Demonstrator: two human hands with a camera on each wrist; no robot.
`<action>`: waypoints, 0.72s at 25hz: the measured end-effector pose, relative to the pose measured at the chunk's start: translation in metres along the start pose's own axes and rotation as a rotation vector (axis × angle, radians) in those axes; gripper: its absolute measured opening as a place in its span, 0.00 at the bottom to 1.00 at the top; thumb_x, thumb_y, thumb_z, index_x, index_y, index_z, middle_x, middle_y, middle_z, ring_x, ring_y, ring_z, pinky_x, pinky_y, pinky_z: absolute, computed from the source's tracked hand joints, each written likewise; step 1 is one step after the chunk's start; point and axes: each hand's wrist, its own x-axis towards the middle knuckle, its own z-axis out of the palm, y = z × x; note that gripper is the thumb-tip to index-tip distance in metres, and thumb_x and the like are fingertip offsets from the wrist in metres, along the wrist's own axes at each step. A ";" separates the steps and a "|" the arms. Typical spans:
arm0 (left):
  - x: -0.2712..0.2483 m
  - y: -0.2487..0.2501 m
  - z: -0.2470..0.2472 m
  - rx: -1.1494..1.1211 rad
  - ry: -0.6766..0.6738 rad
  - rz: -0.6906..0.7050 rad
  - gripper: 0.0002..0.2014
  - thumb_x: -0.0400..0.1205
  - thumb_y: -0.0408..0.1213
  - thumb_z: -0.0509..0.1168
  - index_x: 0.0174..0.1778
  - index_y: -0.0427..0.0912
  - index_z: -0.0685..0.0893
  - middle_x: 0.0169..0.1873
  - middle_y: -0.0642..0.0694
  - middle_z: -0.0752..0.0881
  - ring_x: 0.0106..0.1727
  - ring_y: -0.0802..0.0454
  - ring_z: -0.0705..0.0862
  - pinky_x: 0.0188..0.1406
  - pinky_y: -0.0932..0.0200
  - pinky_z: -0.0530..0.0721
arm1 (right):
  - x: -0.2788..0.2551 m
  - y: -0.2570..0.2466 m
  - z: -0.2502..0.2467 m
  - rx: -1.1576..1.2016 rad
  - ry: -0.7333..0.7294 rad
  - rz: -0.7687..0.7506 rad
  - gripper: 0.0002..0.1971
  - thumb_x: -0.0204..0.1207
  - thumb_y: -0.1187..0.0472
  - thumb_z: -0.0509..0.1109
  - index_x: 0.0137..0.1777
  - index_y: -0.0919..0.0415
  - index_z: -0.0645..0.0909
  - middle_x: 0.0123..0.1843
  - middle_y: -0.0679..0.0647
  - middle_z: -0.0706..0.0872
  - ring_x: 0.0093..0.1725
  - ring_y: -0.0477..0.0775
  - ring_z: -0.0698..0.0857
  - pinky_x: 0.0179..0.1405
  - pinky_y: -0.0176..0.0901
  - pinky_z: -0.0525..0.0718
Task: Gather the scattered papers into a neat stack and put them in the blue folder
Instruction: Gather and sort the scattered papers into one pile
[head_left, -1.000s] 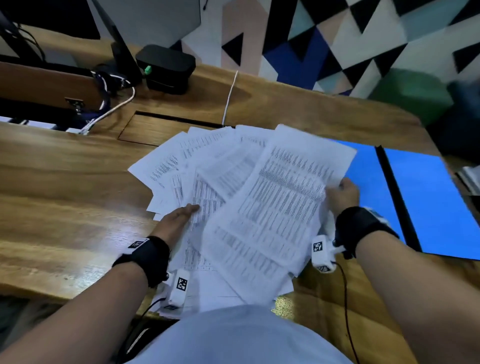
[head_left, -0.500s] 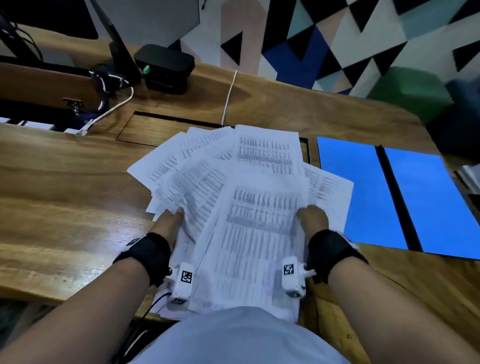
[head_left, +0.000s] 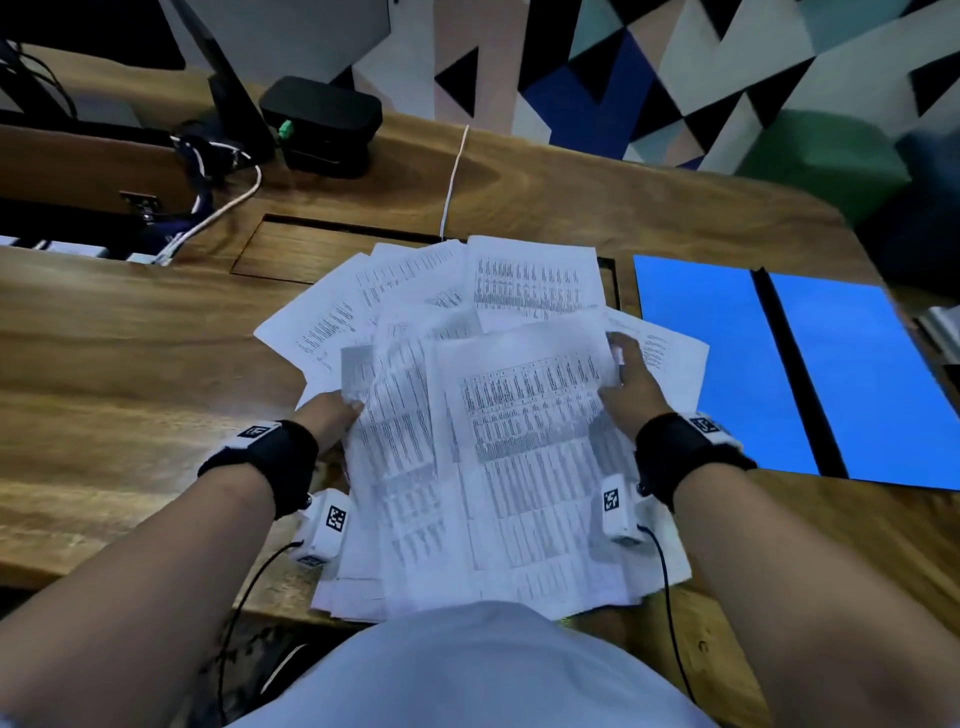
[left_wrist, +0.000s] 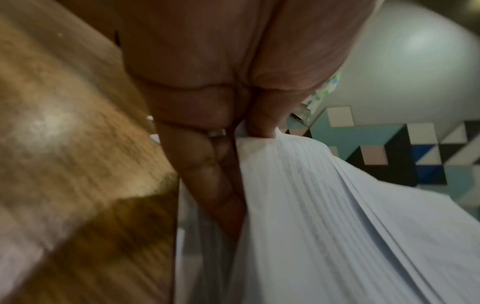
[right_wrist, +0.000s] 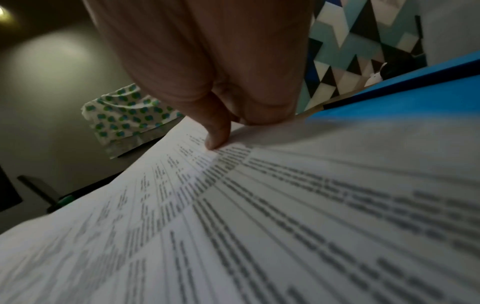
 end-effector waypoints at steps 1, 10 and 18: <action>0.004 0.001 0.000 0.068 0.011 0.017 0.09 0.86 0.38 0.57 0.48 0.37 0.78 0.53 0.28 0.85 0.53 0.31 0.85 0.56 0.39 0.85 | 0.004 -0.003 -0.001 0.017 0.003 0.007 0.30 0.77 0.75 0.57 0.77 0.51 0.61 0.61 0.70 0.78 0.47 0.62 0.80 0.44 0.49 0.79; -0.034 0.024 0.038 -0.181 0.121 0.085 0.41 0.79 0.46 0.69 0.81 0.42 0.51 0.70 0.42 0.72 0.65 0.44 0.75 0.61 0.53 0.72 | -0.007 -0.014 0.071 0.167 0.026 0.176 0.19 0.77 0.70 0.64 0.69 0.68 0.71 0.64 0.66 0.82 0.62 0.64 0.82 0.58 0.44 0.78; -0.015 -0.017 0.038 -0.064 0.071 0.011 0.39 0.74 0.28 0.73 0.76 0.40 0.59 0.70 0.36 0.75 0.70 0.35 0.76 0.72 0.42 0.73 | -0.005 0.039 -0.021 -0.144 0.465 0.688 0.49 0.62 0.46 0.81 0.76 0.64 0.57 0.75 0.66 0.67 0.74 0.68 0.69 0.71 0.65 0.71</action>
